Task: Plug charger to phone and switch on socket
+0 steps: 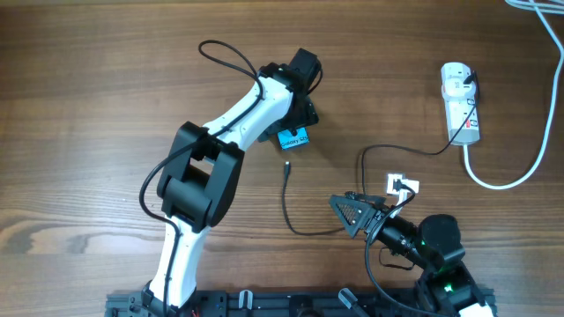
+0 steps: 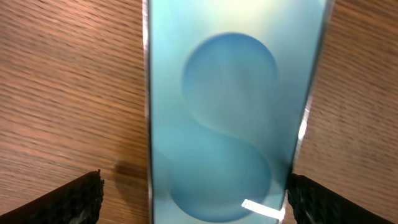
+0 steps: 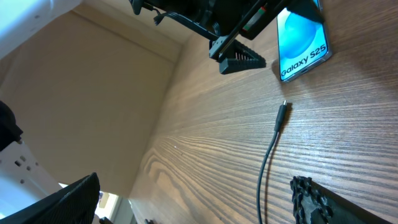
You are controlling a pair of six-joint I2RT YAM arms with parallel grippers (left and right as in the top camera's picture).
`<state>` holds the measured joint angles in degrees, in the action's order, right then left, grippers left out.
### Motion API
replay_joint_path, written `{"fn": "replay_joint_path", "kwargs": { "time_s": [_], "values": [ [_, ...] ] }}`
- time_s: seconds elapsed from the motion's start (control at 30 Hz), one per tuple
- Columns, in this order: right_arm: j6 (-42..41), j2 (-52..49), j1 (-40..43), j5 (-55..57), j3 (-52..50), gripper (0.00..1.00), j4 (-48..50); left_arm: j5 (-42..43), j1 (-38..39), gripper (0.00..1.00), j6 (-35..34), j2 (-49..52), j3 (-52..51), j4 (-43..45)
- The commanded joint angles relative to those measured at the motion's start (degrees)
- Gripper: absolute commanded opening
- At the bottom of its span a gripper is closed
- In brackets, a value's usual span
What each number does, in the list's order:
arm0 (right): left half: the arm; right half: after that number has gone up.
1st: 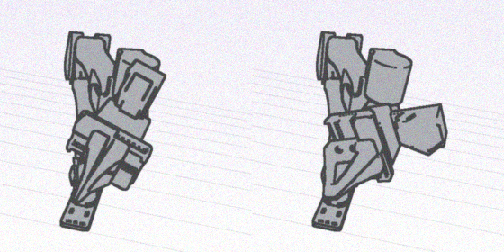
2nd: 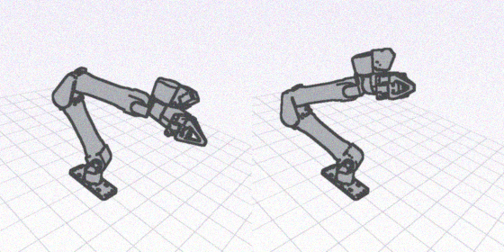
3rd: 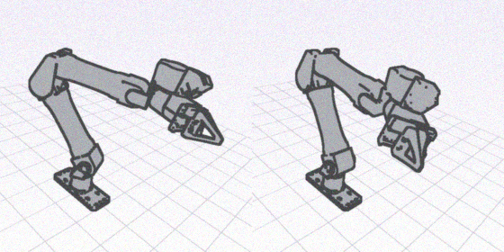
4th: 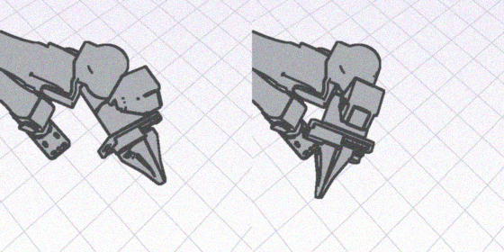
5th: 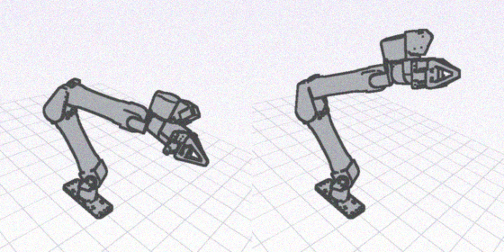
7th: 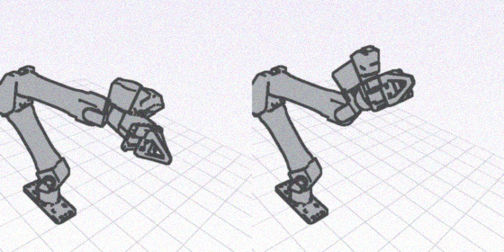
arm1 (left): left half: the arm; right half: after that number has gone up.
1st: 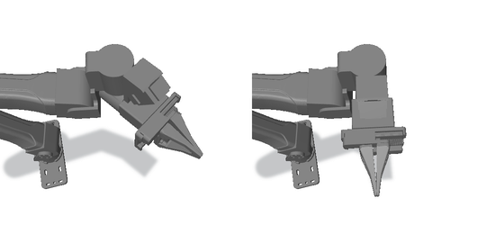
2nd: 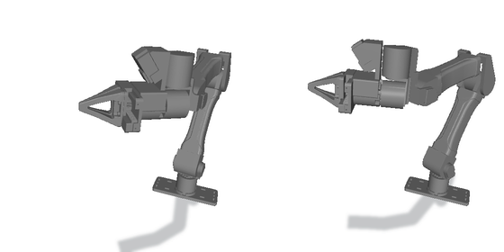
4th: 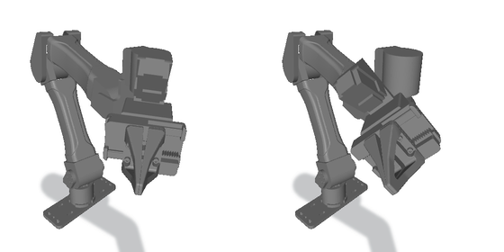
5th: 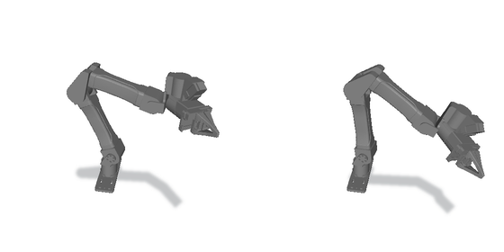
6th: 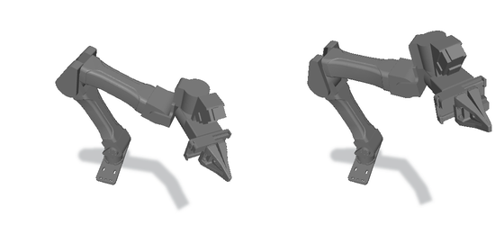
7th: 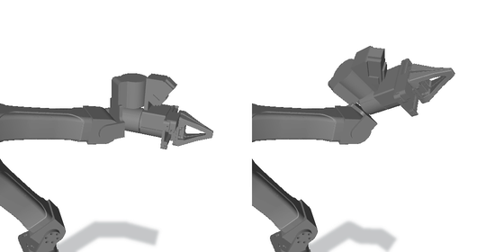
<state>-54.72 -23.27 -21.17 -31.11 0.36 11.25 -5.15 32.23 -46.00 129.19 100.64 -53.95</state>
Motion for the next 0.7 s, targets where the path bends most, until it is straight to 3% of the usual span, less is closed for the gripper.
{"fn": "replay_joint_path", "kwargs": {
  "time_s": [0.0,0.67],
  "values": [
    [1.3,-0.2,0.2,-1.6,0.0,1.00,0.3,-1.6,0.7,1.00,-3.0,1.1,1.2,0.6],
    [2.2,-0.2,0.2,-2.4,0.0,1.00,-0.2,-1.5,0.8,0.99,-5.5,5.2,1.2,2.5]
  ]
}}
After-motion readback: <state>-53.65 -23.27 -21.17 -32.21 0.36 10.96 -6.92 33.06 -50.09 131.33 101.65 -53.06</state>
